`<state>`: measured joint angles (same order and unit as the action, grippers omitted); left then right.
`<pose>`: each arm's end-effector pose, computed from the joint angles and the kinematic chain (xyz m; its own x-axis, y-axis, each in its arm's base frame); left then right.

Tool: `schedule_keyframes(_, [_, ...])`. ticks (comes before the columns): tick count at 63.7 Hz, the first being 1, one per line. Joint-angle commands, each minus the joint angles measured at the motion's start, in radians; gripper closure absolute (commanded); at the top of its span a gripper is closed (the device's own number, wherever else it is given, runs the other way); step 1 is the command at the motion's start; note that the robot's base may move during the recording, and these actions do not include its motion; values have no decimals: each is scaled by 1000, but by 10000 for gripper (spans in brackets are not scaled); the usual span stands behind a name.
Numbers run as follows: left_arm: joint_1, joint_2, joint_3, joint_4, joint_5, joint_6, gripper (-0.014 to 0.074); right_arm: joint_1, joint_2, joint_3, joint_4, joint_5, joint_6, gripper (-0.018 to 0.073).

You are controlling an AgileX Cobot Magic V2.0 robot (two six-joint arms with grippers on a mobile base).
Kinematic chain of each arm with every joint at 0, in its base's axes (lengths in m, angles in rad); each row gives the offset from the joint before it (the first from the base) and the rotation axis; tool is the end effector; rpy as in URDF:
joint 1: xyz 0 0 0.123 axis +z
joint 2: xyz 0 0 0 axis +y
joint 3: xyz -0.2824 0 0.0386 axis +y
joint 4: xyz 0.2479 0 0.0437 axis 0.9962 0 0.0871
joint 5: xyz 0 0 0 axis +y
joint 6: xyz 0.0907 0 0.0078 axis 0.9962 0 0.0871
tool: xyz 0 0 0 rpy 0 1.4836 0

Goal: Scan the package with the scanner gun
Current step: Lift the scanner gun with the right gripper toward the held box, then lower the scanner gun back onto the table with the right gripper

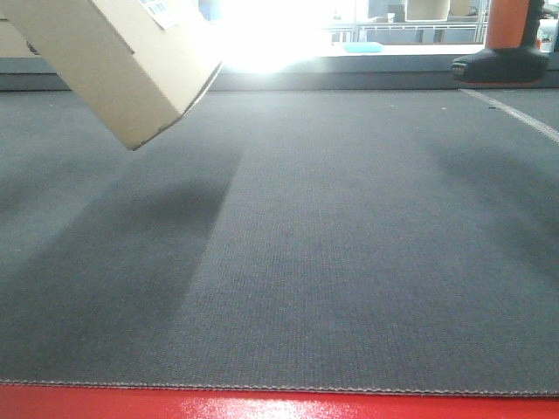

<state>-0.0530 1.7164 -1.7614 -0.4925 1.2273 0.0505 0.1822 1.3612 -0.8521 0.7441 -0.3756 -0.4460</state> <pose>0.3624 -0.0598 0.3807 -0.8948 -0.0672 -0.4414 0.1543 0.8811 -0.4470 0.3031 0.0329 0.3122 -0.1149 0.2342 -0.9654 0.0996 0.9696 0.2233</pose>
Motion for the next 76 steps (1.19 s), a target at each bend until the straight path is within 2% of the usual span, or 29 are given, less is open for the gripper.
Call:
schedule_keyframes(1, [0,-8,-9,-14,-6,1,707,-5,-18,23,-38,-97,49,718])
schedule_keyframes(8, [0,-8,-9,-14,-6,1,707,-5,-18,55,-103,-123,88,718])
schedule_keyframes(19, [0,-8,-9,-14,-6,1,707,-5,-14,138,-284,-282,337,718])
schedule_keyframes(24, [0,-8,-9,-14,-6,1,707,-5,1,158,-341,-327,344,718])
schedule_keyframes(51, [0,-8,-9,-16,-6,1,707,-5,151,161,-343,-463,344,718])
schedule_keyframes(62, [0,-8,-9,-16,-6,1,707,-5,225,161,-343,-517,432,718])
schedule_keyframes(76, [0,-8,-9,-16,-6,1,707,-3,295,161,-343,-536,438,718])
